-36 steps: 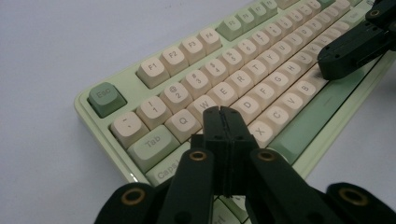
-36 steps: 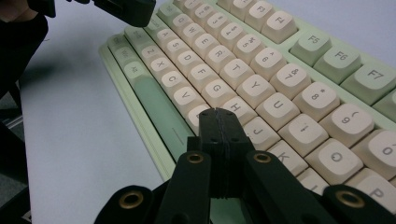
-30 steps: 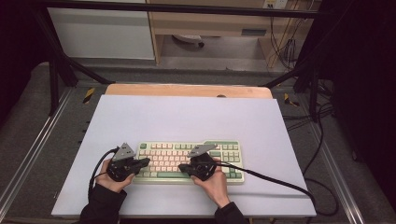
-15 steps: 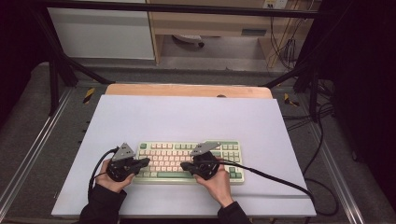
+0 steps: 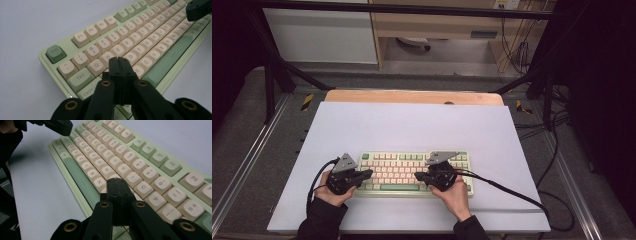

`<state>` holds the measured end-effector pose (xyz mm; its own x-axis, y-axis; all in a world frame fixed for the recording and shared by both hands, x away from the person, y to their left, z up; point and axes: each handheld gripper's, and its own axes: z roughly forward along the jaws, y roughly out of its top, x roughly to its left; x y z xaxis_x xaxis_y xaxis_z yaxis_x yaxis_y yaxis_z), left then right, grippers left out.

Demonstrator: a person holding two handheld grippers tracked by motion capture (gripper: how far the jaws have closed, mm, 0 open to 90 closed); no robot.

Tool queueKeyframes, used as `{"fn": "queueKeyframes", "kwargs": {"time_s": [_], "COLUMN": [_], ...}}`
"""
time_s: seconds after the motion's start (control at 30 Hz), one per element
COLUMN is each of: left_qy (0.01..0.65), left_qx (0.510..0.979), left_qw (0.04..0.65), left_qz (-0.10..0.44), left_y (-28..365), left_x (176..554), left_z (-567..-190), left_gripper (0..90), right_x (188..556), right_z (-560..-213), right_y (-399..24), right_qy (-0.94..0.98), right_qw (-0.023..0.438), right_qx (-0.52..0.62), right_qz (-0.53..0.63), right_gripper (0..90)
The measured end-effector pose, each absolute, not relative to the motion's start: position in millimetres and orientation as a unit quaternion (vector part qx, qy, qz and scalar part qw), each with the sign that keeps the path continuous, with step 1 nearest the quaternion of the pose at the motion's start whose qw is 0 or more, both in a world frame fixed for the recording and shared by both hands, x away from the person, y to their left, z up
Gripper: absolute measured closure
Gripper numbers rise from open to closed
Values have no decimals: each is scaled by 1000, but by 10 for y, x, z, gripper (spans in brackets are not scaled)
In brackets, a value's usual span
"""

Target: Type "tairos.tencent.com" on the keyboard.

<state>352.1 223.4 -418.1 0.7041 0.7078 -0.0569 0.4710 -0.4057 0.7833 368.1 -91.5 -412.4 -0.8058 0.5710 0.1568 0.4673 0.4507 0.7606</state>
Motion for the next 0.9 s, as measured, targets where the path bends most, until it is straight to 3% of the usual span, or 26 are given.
{"fn": "queueKeyframes", "kwargs": {"time_s": [0.9], "left_qy": [345], "left_qx": [832], "left_qw": [411], "left_qz": [138], "left_y": [2044], "left_x": [3521], "left_z": [-4151], "left_gripper": [894], "right_x": [3614], "right_z": [-4171], "right_y": [-1342], "right_qy": [838], "right_qw": [66], "right_qx": [330], "right_qz": [430], "right_gripper": [900]}}
